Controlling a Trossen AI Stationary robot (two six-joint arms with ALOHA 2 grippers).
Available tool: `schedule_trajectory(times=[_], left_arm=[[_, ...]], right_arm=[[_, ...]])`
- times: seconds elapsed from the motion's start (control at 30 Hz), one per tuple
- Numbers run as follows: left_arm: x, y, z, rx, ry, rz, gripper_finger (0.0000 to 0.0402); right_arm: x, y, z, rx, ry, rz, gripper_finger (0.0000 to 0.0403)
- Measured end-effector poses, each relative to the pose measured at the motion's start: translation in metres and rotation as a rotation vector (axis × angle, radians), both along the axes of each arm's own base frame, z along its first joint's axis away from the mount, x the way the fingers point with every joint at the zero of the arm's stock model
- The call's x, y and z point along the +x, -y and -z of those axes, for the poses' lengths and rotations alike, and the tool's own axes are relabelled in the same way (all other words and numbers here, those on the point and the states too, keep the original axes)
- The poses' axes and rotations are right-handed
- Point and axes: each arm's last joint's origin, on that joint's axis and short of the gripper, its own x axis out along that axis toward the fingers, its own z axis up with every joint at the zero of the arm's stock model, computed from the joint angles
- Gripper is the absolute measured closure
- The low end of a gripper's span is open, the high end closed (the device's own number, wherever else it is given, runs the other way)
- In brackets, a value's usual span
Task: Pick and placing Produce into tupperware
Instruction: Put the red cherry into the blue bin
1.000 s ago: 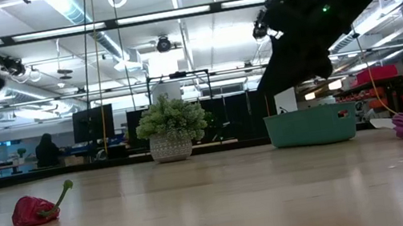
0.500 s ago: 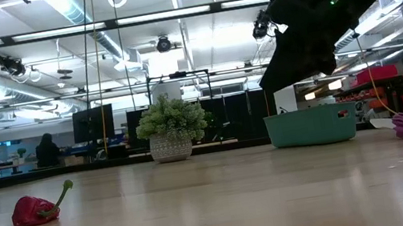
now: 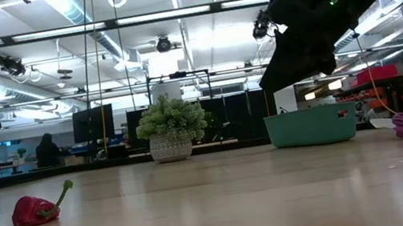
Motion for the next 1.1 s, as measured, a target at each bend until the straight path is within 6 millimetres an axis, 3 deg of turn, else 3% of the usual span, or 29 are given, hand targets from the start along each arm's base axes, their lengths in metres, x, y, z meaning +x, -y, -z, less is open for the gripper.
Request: schedule_trajectory(times=[0.23, 0.4, 0.53, 0.7, 0.8, 0.97, 1.1], left_arm=[[0.0, 0.0, 0.0, 0.002, 0.002, -0.002, 0.0383], [0.004, -0.003, -0.007, 0.048, 0.116, -0.1, 0.0389], [0.017, -0.015, -0.027, 0.136, 0.263, -0.185, 0.0395], [0.041, -0.056, -0.061, 0.203, 0.439, -0.561, 0.0396], [0.057, -0.086, -0.079, 0.253, 0.475, -0.637, 0.0396], [0.092, -0.136, -0.098, 0.056, 0.618, -0.474, 0.0397], [0.11, -0.18, -0.099, -0.047, 0.717, -0.421, 0.0397]], right_arm=[[0.0, 0.0, 0.0, 0.001, 0.0, 0.0, 0.0245], [0.0, 0.0, 0.0, 0.001, 0.0, -0.001, 0.0245], [0.0, -0.002, 0.0, 0.011, -0.001, -0.017, 0.0245], [-0.002, -0.015, 0.001, 0.113, 0.002, -0.077, 0.0245], [-0.006, -0.029, 0.002, 0.175, 0.001, -0.103, 0.0245], [-0.018, -0.065, 0.003, 0.282, -0.006, -0.171, 0.0245], [-0.035, -0.098, 0.003, 0.352, -0.01, -0.235, 0.0245]])
